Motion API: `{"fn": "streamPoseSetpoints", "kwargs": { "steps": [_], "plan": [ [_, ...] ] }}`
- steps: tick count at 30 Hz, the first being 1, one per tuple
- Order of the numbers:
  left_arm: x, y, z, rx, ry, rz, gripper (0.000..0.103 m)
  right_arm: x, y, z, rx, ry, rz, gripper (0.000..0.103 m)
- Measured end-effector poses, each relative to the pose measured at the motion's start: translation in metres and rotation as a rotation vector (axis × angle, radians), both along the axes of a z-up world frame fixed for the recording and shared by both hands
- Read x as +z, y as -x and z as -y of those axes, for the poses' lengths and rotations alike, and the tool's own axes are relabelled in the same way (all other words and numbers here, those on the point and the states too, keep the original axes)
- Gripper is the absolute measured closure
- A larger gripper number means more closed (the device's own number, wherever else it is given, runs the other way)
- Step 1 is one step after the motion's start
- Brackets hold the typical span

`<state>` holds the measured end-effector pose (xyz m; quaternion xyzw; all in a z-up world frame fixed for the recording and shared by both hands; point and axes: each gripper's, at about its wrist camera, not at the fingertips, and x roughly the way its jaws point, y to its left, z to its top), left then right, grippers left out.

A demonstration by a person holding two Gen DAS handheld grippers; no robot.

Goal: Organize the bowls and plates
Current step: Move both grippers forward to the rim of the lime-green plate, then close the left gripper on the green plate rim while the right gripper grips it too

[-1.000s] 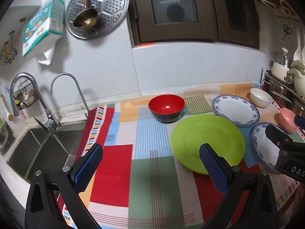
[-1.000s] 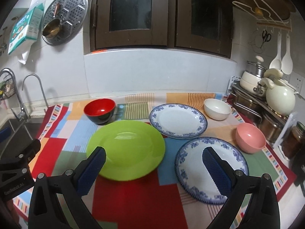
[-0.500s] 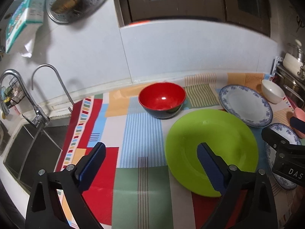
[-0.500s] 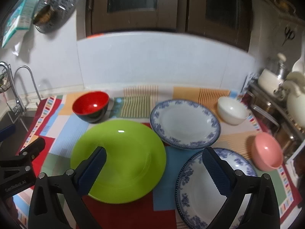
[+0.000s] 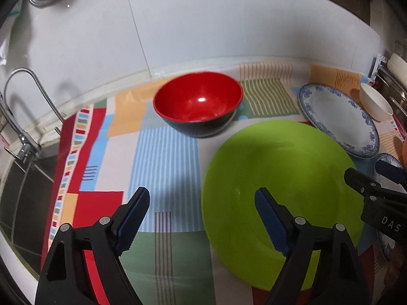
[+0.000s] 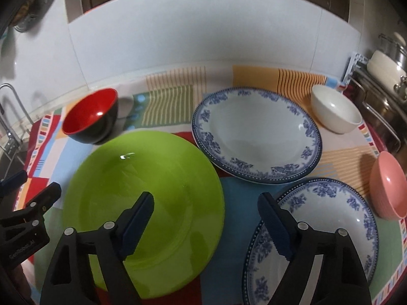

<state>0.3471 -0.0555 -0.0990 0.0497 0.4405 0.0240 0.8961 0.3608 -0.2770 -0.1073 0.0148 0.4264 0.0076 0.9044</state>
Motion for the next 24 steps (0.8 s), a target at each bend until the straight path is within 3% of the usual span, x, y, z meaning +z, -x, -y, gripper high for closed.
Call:
{"fn": "streamPoseSetpoints", "kwargs": {
  "steps": [8,12,24],
  "plan": [
    [-0.014,-0.013,0.001,-0.001,0.01,-0.047,0.018,-0.016,-0.015,0.003,0.013,-0.009,-0.058,0.032],
    [-0.02,-0.018,0.001,-0.02,0.03,-0.083,0.034,-0.02,-0.021,0.004,0.016,-0.011,-0.071,0.036],
    [-0.029,-0.025,0.004,-0.028,0.053,-0.136,0.058,-0.031,-0.028,0.004,0.023,-0.045,-0.133,0.056]
  ]
}}
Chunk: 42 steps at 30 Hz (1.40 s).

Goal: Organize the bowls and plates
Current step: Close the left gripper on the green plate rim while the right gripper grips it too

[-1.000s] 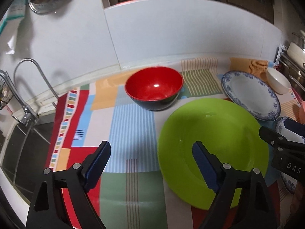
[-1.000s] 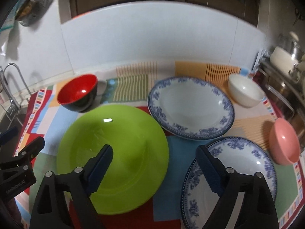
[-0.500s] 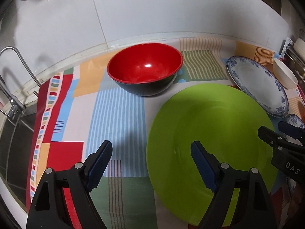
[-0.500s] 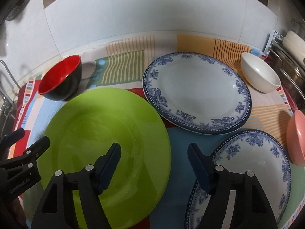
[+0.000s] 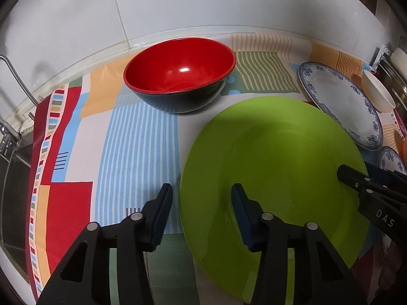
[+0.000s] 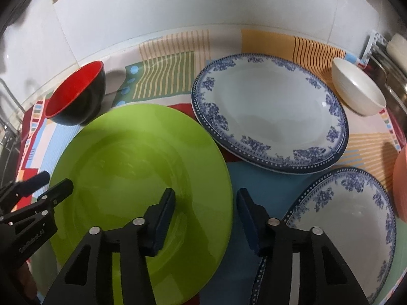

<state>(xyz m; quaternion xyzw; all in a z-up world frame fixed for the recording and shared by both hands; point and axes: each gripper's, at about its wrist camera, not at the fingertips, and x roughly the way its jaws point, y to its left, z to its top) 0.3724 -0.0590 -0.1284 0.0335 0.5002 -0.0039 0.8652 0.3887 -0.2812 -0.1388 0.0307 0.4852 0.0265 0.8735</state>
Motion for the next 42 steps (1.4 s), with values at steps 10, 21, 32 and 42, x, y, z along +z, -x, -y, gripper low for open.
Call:
{"fn": "streamPoseSetpoints", "kwargs": {
  "steps": [10,21,32,42],
  "plan": [
    [0.0,-0.003,-0.001,0.005,0.006,-0.01,0.065,-0.001,-0.001,-0.002,0.004,-0.001,0.001,0.061],
    [0.013,0.009,-0.003,0.016,-0.008,0.025,0.066,0.006,0.008,-0.002,0.012,-0.004,0.014,0.062],
    [0.039,0.043,-0.016,0.072,-0.008,0.099,0.067,0.024,0.03,-0.014,0.045,-0.013,0.056,0.062],
    [0.061,0.088,-0.046,0.143,-0.005,0.151,0.068,0.044,0.064,-0.044,0.095,-0.016,0.113,0.062]
  ]
}}
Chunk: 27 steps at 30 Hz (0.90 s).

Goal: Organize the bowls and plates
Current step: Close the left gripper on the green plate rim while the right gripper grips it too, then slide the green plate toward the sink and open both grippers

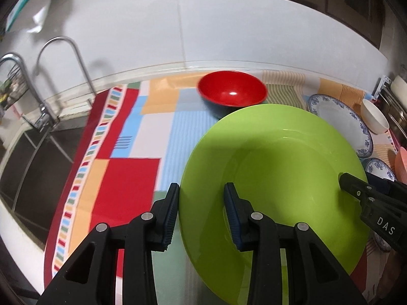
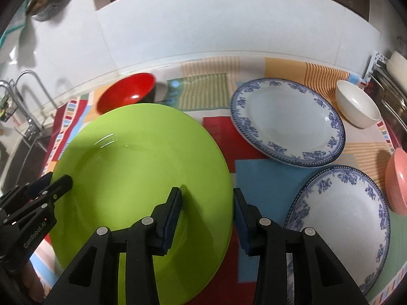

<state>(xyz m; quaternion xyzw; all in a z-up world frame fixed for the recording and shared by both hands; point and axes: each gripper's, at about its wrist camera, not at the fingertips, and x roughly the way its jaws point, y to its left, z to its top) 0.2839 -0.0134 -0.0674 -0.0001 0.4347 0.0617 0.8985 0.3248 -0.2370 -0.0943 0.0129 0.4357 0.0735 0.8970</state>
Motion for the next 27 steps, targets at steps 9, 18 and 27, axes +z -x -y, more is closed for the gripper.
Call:
{"fn": "streamPoseSetpoints", "kwargs": {
  "steps": [9,18,27],
  "plan": [
    [0.005,0.038,-0.043,0.055,-0.008,-0.013,0.068,0.002,0.03,-0.041,0.053,-0.002,0.0,0.062],
    [-0.004,0.061,-0.085,0.102,-0.004,-0.047,0.068,-0.007,0.046,-0.089,0.1,-0.008,-0.038,0.062],
    [-0.022,0.068,-0.115,0.112,0.012,-0.089,0.068,-0.023,0.053,-0.122,0.124,0.013,-0.078,0.062]
  ]
}}
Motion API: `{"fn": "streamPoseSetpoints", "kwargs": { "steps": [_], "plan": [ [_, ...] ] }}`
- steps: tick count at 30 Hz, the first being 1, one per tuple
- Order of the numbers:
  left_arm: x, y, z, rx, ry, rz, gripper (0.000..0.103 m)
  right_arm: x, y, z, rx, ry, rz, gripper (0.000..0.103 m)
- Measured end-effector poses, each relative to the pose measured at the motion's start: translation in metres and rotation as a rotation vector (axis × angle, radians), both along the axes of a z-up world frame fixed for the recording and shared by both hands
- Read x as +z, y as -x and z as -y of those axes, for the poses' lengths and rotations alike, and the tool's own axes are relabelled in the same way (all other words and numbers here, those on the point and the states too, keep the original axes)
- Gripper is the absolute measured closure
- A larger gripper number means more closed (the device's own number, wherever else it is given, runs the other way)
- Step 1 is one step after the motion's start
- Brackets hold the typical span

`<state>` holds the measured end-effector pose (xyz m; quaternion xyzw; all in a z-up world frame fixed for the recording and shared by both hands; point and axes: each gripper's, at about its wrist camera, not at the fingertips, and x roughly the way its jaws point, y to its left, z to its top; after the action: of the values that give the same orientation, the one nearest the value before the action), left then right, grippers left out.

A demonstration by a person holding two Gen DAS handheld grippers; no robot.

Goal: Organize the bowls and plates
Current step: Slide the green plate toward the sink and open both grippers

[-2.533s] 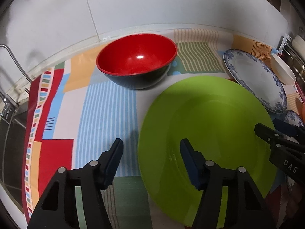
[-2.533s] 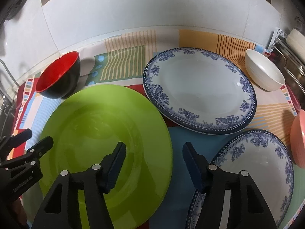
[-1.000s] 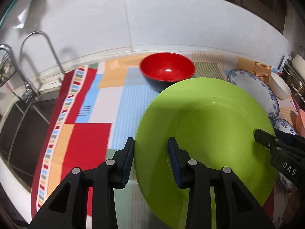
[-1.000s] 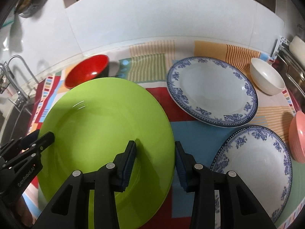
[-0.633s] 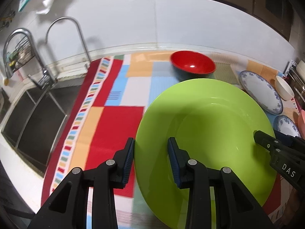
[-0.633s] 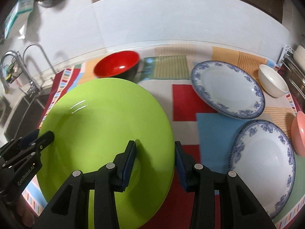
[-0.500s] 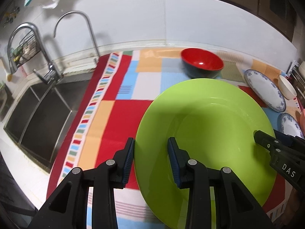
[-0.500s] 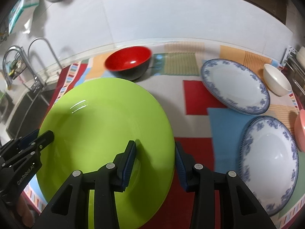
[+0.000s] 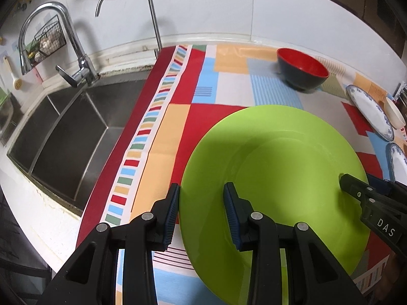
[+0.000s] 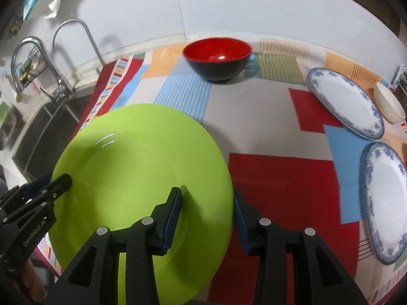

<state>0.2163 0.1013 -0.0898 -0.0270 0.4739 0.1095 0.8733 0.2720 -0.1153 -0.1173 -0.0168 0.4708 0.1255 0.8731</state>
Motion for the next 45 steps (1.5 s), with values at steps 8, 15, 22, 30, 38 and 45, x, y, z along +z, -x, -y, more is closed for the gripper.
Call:
{"fn": "streamPoseSetpoints", "kwargs": {
  "steps": [8,15,22,30,38,45],
  "plan": [
    [-0.016,-0.006,-0.011,-0.017,0.01,-0.026,0.068,-0.012,0.0,-0.015,-0.014,0.026,-0.007,0.062],
    [-0.025,-0.01,-0.014,-0.035,0.008,-0.05,0.068,-0.022,-0.003,-0.021,-0.036,0.039,-0.028,0.062],
    [-0.025,-0.011,-0.015,-0.057,-0.003,-0.053,0.068,-0.025,-0.001,-0.023,-0.055,0.039,-0.036,0.062],
    [-0.019,-0.01,-0.02,-0.056,0.015,-0.042,0.062,-0.025,-0.001,-0.024,-0.071,0.045,-0.04,0.062],
    [0.018,-0.004,-0.009,-0.131,-0.032,0.063,0.036,0.002,0.012,-0.019,-0.096,0.044,0.043,0.051],
    [0.048,0.0,0.015,-0.243,-0.08,0.166,0.018,0.026,0.032,0.0,-0.168,0.042,0.104,0.044]
  ]
}}
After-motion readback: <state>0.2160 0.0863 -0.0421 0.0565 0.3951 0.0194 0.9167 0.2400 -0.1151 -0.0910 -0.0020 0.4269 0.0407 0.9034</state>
